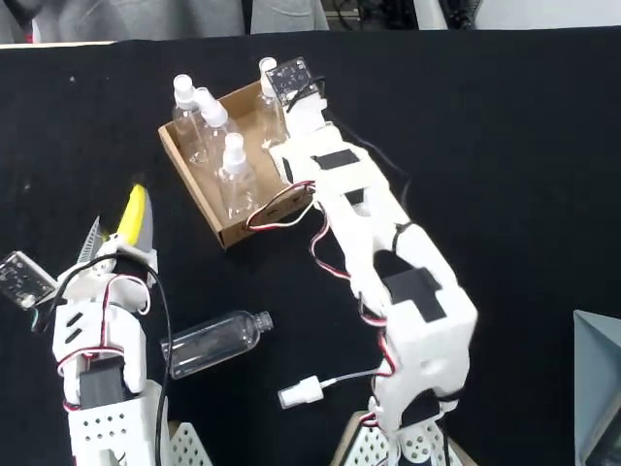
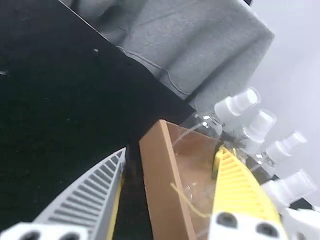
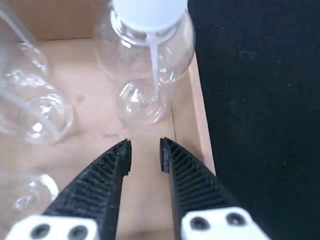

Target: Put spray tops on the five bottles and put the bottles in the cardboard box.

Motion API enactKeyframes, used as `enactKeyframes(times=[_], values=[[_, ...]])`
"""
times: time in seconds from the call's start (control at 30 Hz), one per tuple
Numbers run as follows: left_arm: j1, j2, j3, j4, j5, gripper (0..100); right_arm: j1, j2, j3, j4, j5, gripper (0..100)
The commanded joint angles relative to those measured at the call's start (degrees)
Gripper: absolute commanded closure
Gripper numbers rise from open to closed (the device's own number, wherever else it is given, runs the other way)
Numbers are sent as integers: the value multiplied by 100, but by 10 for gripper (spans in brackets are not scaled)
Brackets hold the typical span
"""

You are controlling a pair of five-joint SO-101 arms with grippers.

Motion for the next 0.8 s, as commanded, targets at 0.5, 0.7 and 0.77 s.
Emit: enactKeyframes(times=[0.5, 0.7, 0.77], values=[[-163, -53, 145, 18, -53, 744, 141, -3222, 2070, 343, 35, 928], [-171, -53, 145, 18, -62, 744, 132, -4101, 2659, 519, 35, 928], [-171, -53, 145, 18, -62, 744, 123, -4374, 2686, 844, 35, 928]])
